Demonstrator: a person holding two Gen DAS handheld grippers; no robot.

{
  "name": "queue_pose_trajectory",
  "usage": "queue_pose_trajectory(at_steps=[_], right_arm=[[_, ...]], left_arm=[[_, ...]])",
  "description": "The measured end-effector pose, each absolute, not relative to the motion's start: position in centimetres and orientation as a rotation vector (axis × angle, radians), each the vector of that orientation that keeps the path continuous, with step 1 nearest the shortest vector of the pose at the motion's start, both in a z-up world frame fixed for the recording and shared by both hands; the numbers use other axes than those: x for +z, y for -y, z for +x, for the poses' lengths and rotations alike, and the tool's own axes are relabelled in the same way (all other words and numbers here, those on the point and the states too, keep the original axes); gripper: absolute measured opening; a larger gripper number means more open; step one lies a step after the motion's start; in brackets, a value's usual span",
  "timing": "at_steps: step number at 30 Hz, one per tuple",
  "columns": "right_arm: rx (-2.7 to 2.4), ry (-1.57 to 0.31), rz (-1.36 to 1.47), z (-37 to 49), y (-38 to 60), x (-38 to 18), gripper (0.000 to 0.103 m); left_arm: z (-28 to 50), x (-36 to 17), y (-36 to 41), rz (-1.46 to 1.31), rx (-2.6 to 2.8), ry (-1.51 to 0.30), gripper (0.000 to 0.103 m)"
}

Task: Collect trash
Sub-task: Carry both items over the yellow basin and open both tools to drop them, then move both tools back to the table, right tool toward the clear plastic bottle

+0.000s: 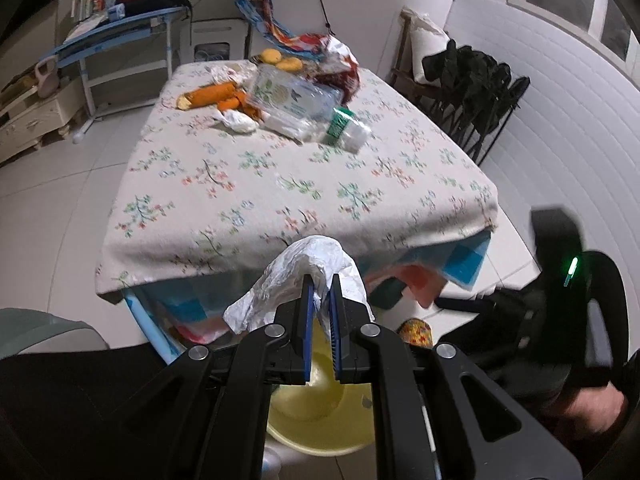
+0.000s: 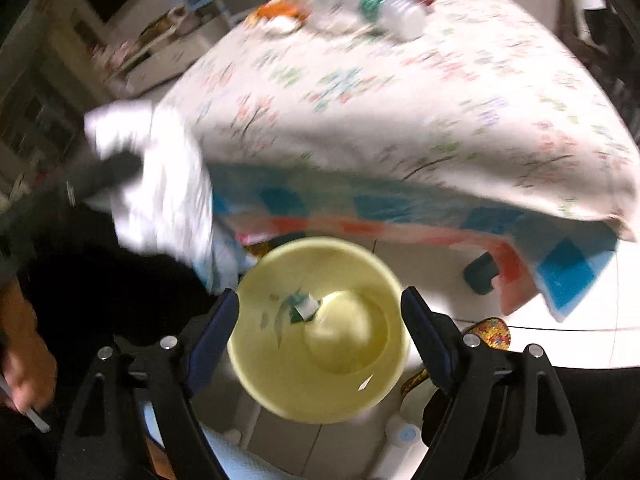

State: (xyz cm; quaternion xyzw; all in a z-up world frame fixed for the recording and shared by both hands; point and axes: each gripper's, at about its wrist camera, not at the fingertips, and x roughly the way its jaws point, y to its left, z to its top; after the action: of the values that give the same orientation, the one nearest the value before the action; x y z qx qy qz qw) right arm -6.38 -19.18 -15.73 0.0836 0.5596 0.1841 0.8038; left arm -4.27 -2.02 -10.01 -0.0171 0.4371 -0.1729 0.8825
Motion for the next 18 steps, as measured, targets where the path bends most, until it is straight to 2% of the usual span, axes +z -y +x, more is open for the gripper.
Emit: queue_pose_trajectory(at_steps=[4,6,8,10,11,14,18], right_arm=[[0.34,-1.123,0.251,-6.3,20.9,-14.5,0.084],[0.323,-1.095,0.278,-6.2,21.4,-14.1,0.084],[0.309,-1.072,0.294,-6.1,21.8,-13.9,0.084],[0.299,-1.053,0.306,-6.1,22.1,-13.6,0.085],[0.297,-1.047,0.309,-6.1,22.2,-13.6,0.085],[0.289,-1.038,0.317,-5.9,22.5,-13.6,0.087],[0.287,-1.039,0.313,-5.8,22.7,-13.6,0.087]], left_arm=[[-4.9,-11.5,3.0,-0.027,-0.394,-0.98,0.007],[-5.2,-12.4,3.4,-0.022,-0.413,-1.028,0.015],[-5.4,-13.2,4.0,0.003,-0.42,-1.067,0.04],[-5.7,-13.5,4.5,0.046,-0.406,-1.069,0.057],[-5.7,-13.6,4.7,0.054,-0.402,-1.066,0.062],[-5.8,-13.7,4.8,0.077,-0.374,-1.059,0.07],[-5.6,-13.6,4.5,0.072,-0.347,-1.047,0.071]])
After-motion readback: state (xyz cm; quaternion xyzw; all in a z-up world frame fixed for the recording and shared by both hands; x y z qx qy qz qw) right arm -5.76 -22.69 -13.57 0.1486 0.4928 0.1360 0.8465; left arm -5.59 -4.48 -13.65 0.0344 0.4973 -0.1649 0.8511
